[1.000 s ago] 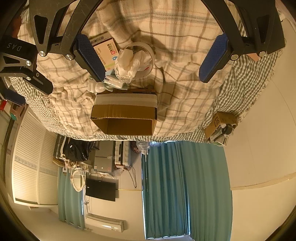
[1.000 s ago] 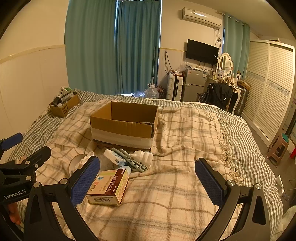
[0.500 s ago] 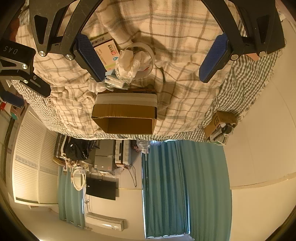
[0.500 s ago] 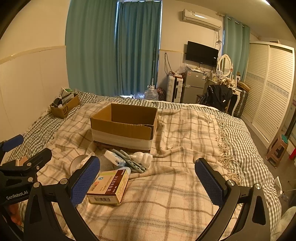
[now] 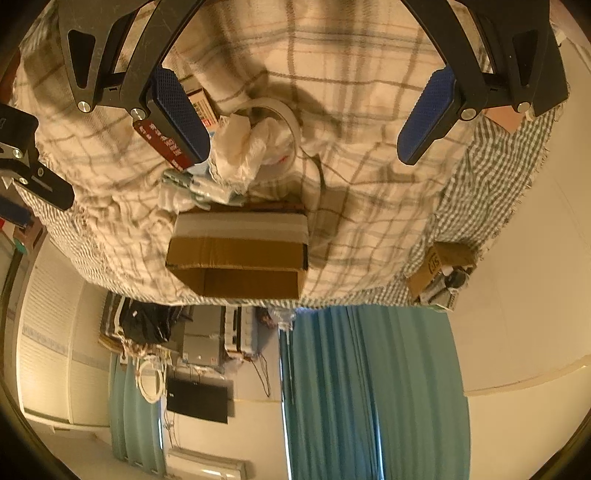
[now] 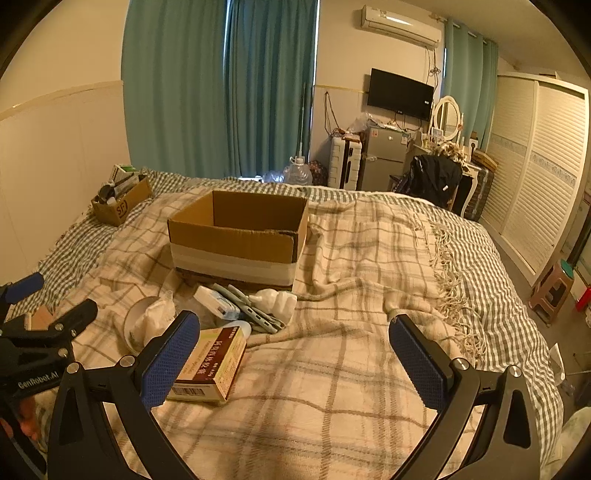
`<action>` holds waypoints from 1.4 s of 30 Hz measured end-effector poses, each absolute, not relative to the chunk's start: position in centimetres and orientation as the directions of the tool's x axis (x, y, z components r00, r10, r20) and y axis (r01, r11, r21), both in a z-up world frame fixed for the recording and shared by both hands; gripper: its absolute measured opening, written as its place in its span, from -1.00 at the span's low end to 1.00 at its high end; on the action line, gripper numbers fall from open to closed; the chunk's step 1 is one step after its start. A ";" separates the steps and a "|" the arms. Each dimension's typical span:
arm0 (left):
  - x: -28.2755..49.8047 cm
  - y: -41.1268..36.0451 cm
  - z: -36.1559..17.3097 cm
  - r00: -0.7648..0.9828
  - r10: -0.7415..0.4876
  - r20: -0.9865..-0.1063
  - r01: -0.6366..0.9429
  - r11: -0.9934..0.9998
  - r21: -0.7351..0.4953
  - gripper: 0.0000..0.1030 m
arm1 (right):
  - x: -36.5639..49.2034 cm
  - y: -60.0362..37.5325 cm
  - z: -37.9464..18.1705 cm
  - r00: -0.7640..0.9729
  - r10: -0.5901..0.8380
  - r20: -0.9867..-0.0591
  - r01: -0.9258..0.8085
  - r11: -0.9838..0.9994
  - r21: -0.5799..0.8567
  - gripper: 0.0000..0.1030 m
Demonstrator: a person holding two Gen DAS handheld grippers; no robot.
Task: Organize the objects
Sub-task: 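Move both tools toward the items in front of the cardboard box, then grasp the white lace cloth with the left tool while the right tool grasps the tissue pack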
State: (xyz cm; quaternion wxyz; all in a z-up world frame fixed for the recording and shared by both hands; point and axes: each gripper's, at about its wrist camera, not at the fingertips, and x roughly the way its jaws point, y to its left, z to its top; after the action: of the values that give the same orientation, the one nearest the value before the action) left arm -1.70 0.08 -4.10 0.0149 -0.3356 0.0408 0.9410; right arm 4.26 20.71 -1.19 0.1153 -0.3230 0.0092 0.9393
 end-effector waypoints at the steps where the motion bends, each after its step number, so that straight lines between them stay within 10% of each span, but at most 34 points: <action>1: -1.9 0.3 -4.5 -0.769 0.005 -0.639 -0.063 -0.996 0.067 1.00 | 4.1 20.8 -1.5 -0.759 0.211 -0.615 -0.223 -0.973 -0.059 0.99; 14: -6.4 4.4 -8.9 -0.697 0.052 -0.716 -0.184 -0.977 0.108 0.84 | 1.4 22.8 -5.2 -0.684 0.200 -0.702 -0.232 -0.971 -0.051 0.99; 18: -7.9 5.0 -10.6 -0.640 0.077 -0.765 -0.229 -0.969 0.094 -0.37 | 0.3 23.0 -6.3 -0.660 0.187 -0.728 -0.223 -0.974 -0.048 0.99; 21: -8.2 4.8 -10.9 -0.616 0.112 -0.780 -0.251 -0.966 0.060 -0.66 | -0.4 22.6 -6.5 -0.649 0.180 -0.739 -0.210 -0.976 -0.054 0.99; 42: -11.3 -2.2 -5.8 -0.670 0.093 -0.736 -0.184 -0.982 0.043 -0.70 | -11.0 16.2 -9.3 -0.525 0.033 -0.850 0.053 -0.996 -0.072 0.84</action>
State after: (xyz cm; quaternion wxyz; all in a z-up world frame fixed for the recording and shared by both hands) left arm -11.33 -2.18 -5.85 0.0760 -0.3987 0.0570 0.9121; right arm -10.95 16.22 -9.28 -0.0056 -0.4872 -0.0442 0.8721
